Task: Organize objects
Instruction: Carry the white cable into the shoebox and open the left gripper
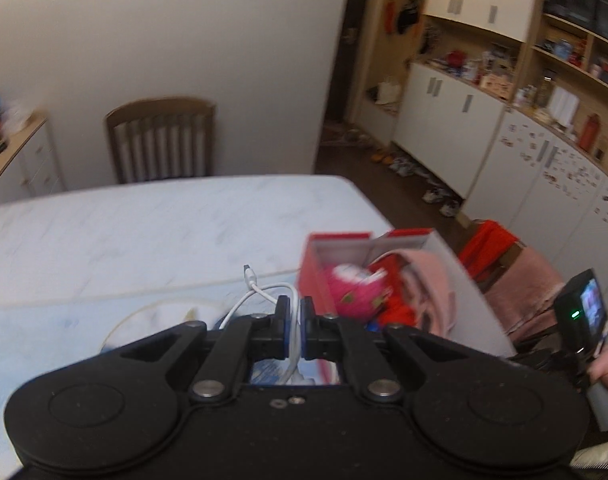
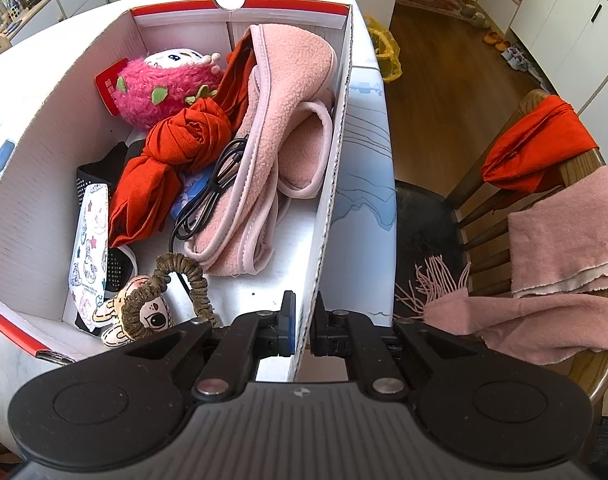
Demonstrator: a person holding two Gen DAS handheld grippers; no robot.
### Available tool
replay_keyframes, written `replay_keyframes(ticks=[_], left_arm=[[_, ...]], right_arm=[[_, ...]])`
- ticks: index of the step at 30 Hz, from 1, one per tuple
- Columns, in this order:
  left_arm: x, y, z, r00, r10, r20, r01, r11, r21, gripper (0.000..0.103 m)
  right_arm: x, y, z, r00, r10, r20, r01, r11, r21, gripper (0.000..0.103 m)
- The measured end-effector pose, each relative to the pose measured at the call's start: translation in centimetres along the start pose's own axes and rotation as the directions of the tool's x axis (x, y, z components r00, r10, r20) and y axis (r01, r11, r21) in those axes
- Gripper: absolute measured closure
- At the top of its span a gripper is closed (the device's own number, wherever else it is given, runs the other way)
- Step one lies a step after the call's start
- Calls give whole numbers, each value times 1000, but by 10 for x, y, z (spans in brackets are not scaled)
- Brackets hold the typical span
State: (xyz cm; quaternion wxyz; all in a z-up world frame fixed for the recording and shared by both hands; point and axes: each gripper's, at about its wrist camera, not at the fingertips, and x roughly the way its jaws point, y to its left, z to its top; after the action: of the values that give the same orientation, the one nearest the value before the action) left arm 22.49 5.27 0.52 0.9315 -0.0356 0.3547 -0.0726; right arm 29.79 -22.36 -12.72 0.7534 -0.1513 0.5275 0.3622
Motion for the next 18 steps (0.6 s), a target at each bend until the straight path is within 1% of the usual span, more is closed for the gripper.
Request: replay_keyframes(ticks=[6, 11, 14, 18], left_arm=[[16, -52, 22, 995, -97, 15, 95, 989, 109, 101], [46, -89, 27, 987, -161, -7, 159, 971, 178, 101], [66, -105, 23, 982, -183, -35, 187, 960, 208, 101], [92, -119, 10, 980, -184, -78, 197, 950, 244, 101]], right_arm=[[0, 1, 1, 1000, 0, 3, 0, 1000, 2, 97], [0, 2, 1, 1000, 6, 7, -6, 1000, 7, 97], [0, 2, 1, 1000, 10, 8, -10, 1000, 10, 97], [1, 0, 0, 1000, 13, 14, -13, 1000, 12, 97]])
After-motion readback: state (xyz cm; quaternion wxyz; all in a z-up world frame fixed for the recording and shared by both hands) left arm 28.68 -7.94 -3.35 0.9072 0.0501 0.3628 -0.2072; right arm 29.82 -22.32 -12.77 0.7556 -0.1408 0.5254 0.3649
